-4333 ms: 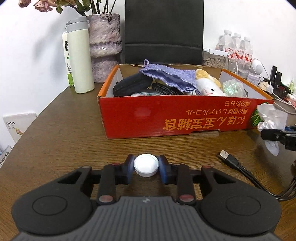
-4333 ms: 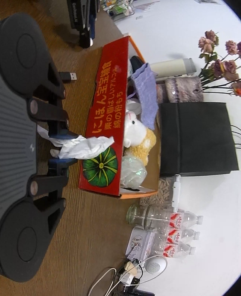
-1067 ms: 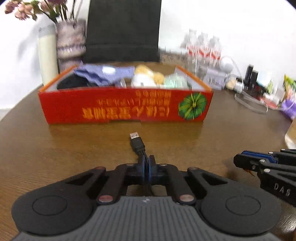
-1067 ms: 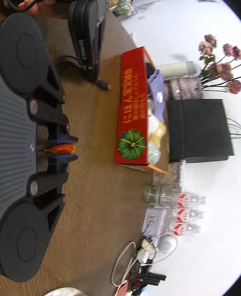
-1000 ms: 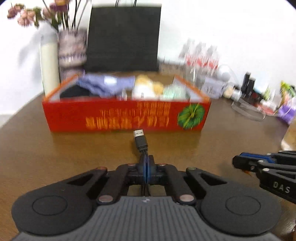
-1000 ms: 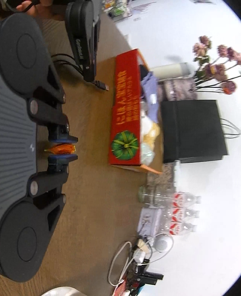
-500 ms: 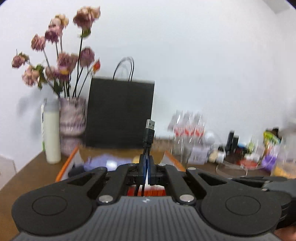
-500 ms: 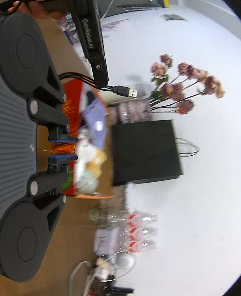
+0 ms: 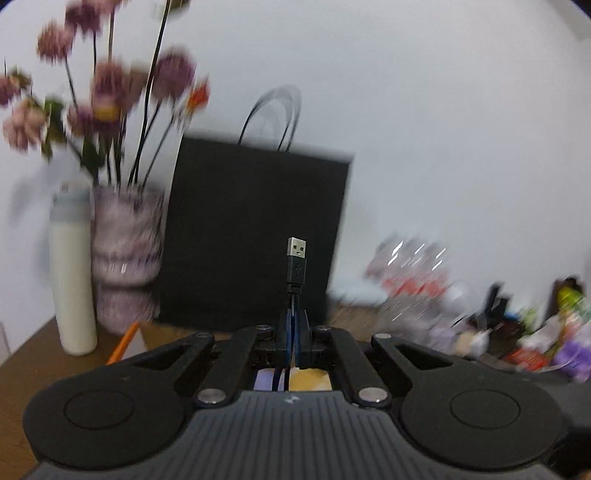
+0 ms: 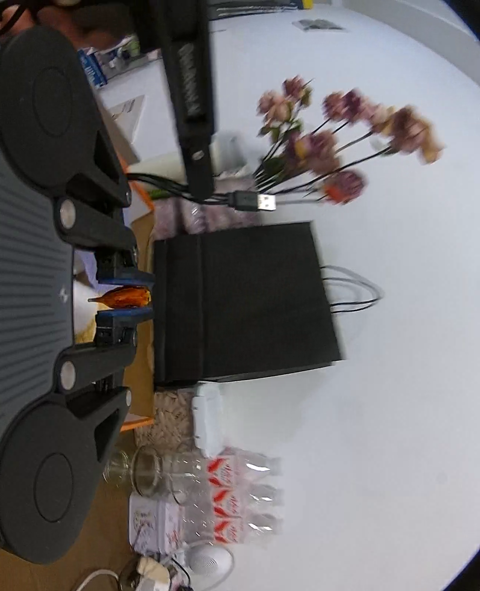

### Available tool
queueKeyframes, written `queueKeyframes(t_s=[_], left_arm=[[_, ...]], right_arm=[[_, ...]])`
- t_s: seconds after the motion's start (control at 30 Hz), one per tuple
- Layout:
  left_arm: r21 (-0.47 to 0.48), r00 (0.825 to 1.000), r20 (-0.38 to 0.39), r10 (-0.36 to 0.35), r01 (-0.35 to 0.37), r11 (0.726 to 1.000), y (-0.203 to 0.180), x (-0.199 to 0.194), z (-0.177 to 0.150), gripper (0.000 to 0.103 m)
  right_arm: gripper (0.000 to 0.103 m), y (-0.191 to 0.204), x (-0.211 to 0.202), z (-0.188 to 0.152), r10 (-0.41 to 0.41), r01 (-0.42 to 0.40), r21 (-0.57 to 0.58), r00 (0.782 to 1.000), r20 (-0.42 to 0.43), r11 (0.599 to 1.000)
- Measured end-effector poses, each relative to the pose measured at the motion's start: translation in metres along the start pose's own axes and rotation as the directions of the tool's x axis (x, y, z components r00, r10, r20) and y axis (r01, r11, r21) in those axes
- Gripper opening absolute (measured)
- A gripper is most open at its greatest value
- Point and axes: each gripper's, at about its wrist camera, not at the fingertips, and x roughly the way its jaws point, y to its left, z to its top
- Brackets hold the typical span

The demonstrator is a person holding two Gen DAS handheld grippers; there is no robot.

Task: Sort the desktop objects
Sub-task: 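Lift the cable and orange clip into the box and release both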

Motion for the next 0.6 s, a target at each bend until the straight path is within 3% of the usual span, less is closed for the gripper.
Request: queueKeyframes(t_s=[0.17,0.3,0.53,0.57,0.6], left_arm=[[0.050,0.986,-0.139,0.088,-0.082,0.995,0.020,0.051,-0.032,0.001],[0.086,0.986,-0.115,0.120,-0.110,0.990,0.023,0.046,-0.033,0.001],[0.136,0.978,-0.104,0.183,-0.168,0.976,0.019,0.036,-0.036,0.004],[0.134,0.975,-0.108,0.193,-0.178,0.975,0.019,0.034,-0.035,0.010],[0.129,0.972,-0.113,0.205,-0.190,0.973,0.020,0.032,-0.035,0.029]], right_arm=[[0.011,-0.016,0.065,-0.023,-0.025,0.022,-0.029,0.991,-0.128,0.999],[0.011,-0.017,0.076,-0.035,-0.033,0.024,-0.057,0.988,-0.150,0.998],[0.014,-0.009,0.059,-0.038,-0.039,0.030,-0.066,0.991,-0.125,0.997],[0.017,-0.008,0.058,-0.038,-0.044,0.035,-0.070,0.991,-0.124,0.997],[0.024,-0.007,0.056,-0.039,-0.050,0.040,-0.075,0.991,-0.125,0.996]])
